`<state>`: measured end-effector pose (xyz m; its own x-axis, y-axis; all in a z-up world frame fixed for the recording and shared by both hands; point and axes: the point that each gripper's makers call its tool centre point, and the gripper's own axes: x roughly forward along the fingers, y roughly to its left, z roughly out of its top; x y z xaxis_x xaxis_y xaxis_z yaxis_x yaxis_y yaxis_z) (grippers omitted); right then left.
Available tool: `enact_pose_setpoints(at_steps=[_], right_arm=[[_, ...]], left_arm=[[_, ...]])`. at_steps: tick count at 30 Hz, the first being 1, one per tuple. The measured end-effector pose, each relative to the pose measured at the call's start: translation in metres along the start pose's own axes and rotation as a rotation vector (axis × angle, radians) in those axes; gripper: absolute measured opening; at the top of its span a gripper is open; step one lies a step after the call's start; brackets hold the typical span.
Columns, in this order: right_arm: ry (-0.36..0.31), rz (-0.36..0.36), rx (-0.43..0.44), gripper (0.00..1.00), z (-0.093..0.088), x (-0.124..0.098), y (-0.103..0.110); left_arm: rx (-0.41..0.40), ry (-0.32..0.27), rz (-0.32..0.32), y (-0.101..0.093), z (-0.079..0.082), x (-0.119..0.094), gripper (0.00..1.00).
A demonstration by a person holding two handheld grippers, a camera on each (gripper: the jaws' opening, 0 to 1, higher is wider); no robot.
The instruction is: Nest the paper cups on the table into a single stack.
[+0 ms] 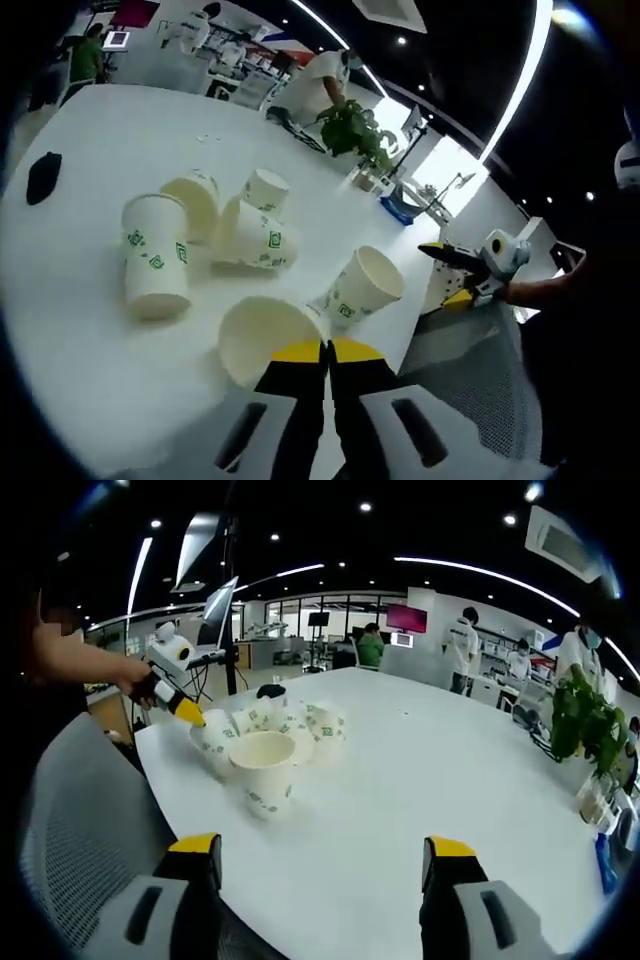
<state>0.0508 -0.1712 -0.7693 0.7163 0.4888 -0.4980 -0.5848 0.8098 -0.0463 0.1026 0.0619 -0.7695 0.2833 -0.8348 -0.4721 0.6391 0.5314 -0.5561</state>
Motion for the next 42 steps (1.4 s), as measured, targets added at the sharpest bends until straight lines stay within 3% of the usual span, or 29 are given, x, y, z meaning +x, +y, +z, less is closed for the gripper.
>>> enact_pose_setpoints(at_steps=[7, 16, 27, 38, 42], right_arm=[[-0.006, 0.007, 0.001, 0.84, 0.001, 0.000, 0.001], [-0.015, 0.025, 0.006, 0.87, 0.003, 0.000, 0.004], [-0.032, 0.057, 0.013, 0.95, 0.006, 0.001, 0.010], [-0.033, 0.070, 0.019, 1.00, 0.007, 0.001, 0.014], [-0.031, 0.070, 0.018, 1.00, 0.006, 0.001, 0.014]], left_arm=[[0.031, -0.003, 0.003, -0.009, 0.004, -0.004, 0.00], [0.136, -0.032, 0.001, -0.031, 0.033, -0.010, 0.00], [0.281, -0.027, -0.011, -0.067, 0.064, -0.008, 0.00], [0.410, 0.060, -0.016, -0.085, 0.074, 0.005, 0.00], [0.453, 0.108, -0.027, -0.089, 0.071, 0.012, 0.00]])
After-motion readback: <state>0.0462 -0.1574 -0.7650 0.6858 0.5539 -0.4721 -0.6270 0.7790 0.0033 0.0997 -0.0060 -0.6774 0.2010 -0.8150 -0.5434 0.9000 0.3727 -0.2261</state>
